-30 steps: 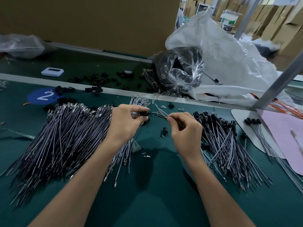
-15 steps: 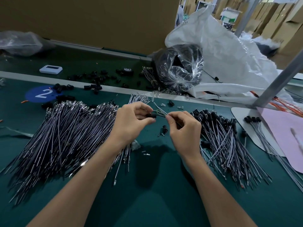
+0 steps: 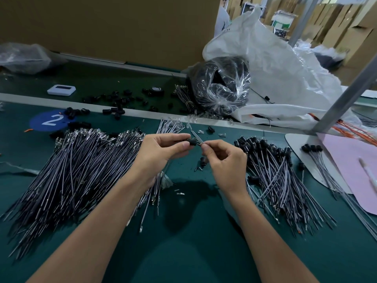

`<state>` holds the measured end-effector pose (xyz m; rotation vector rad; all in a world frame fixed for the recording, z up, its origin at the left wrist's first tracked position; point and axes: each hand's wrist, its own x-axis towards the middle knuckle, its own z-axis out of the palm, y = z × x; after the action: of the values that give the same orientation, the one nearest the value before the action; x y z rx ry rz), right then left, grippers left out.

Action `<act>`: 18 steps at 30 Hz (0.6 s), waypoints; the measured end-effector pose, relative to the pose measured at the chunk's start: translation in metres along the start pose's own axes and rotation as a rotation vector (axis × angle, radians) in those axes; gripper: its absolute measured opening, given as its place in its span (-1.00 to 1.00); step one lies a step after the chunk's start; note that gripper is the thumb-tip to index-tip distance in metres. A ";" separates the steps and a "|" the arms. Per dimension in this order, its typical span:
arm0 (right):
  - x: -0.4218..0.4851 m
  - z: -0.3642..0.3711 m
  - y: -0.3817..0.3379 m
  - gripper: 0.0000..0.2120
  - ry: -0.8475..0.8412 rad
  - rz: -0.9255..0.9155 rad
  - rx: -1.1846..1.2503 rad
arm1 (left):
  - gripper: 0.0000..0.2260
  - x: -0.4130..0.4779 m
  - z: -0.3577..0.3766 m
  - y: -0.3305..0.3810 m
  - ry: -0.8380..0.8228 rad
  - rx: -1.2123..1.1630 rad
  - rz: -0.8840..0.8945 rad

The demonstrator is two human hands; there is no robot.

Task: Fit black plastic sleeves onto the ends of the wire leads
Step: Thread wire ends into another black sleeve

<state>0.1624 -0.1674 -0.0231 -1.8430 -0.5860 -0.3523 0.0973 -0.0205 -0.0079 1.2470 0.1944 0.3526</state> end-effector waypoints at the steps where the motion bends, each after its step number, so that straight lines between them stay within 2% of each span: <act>1: 0.000 0.000 0.000 -0.94 -0.012 0.017 0.015 | -0.82 0.000 -0.001 0.000 -0.018 -0.050 -0.024; 4: 0.000 0.000 0.000 -0.93 -0.022 0.052 0.051 | -0.83 0.001 -0.004 0.000 -0.019 -0.098 -0.056; 11: 0.003 -0.008 0.000 -0.92 0.145 -0.059 -0.087 | -0.88 0.002 -0.006 -0.001 0.093 -0.137 -0.059; 18: 0.002 -0.009 -0.002 -0.91 0.082 -0.189 -0.242 | -0.89 0.003 -0.009 0.001 0.173 -0.130 -0.042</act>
<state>0.1628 -0.1745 -0.0174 -1.9970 -0.6861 -0.6460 0.0967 -0.0118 -0.0097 1.0826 0.3398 0.4306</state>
